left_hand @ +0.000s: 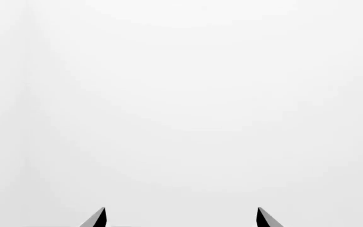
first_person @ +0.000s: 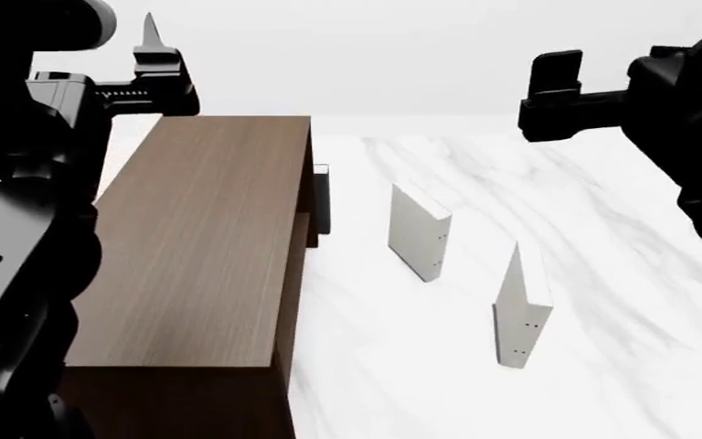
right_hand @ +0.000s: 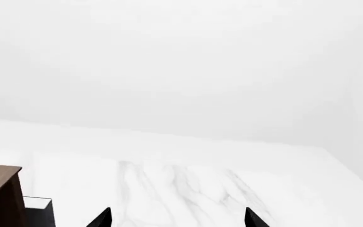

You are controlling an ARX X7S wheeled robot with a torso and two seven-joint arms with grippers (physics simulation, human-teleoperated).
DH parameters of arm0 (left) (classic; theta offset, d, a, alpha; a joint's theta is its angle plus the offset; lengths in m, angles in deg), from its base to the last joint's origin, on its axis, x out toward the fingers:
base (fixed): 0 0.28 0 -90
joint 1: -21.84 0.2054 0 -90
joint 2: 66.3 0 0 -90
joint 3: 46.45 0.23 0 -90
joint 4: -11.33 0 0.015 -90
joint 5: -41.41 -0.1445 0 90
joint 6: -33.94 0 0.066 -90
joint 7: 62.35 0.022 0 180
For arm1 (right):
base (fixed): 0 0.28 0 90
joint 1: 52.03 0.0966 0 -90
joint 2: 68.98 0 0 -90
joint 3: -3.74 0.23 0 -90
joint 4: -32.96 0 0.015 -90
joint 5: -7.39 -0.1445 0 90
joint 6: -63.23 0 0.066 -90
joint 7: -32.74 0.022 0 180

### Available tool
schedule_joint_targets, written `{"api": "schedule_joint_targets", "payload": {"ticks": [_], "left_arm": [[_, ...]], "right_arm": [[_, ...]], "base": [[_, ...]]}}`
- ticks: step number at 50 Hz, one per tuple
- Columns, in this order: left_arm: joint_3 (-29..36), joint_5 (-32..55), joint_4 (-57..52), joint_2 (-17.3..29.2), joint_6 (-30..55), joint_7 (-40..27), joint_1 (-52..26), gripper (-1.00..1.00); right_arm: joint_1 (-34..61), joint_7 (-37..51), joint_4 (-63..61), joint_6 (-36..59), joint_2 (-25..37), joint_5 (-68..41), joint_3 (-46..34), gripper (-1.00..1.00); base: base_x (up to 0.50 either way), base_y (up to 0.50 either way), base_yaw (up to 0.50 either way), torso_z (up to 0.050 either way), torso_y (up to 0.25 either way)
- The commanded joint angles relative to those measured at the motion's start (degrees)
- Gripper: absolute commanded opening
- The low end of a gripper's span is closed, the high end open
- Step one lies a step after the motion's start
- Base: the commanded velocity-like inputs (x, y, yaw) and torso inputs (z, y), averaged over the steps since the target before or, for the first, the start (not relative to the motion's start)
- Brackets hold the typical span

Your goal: Pick up the book on the right and place it under the cabinet shelf.

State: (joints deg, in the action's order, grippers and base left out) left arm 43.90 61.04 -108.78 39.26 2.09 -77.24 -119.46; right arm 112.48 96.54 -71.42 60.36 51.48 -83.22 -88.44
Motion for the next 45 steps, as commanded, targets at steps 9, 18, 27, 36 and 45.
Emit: {"api": "schedule_joint_targets", "payload": {"ticks": [9, 18, 27, 36, 45], "left_arm": [[-1.8, 1.6, -2.0, 0.4, 0.6, -0.1, 1.2, 1.0], [-2.7, 2.4, -2.3, 0.8, 0.8, 0.2, 1.3, 1.0], [-2.4, 2.4, -2.0, 1.0, -0.6, 0.5, 2.2, 1.0], [-2.4, 2.6, -1.8, 1.2, -1.2, 0.6, 2.7, 1.0], [-2.4, 2.5, -1.2, 1.4, -2.0, 0.7, 3.2, 1.0]], "right_arm": [[3.2, 14.3, 19.1, -2.2, 7.2, -22.8, -9.2, 1.0], [2.7, 12.7, 21.2, -2.9, 7.9, -21.5, -10.7, 1.0], [1.6, 14.1, 21.9, -4.3, 9.1, -23.2, -12.6, 1.0], [1.0, 14.8, 22.8, -6.4, 9.0, -25.4, -13.5, 1.0], [-1.2, 16.5, 23.1, -8.0, 9.8, -29.8, -15.3, 1.0]], "base": [[0.0, 0.0, 0.0, 0.0, 0.0], [0.0, 0.0, 0.0, 0.0, 0.0], [0.0, 0.0, 0.0, 0.0, 0.0], [0.0, 0.0, 0.0, 0.0, 0.0], [0.0, 0.0, 0.0, 0.0, 0.0]]}}
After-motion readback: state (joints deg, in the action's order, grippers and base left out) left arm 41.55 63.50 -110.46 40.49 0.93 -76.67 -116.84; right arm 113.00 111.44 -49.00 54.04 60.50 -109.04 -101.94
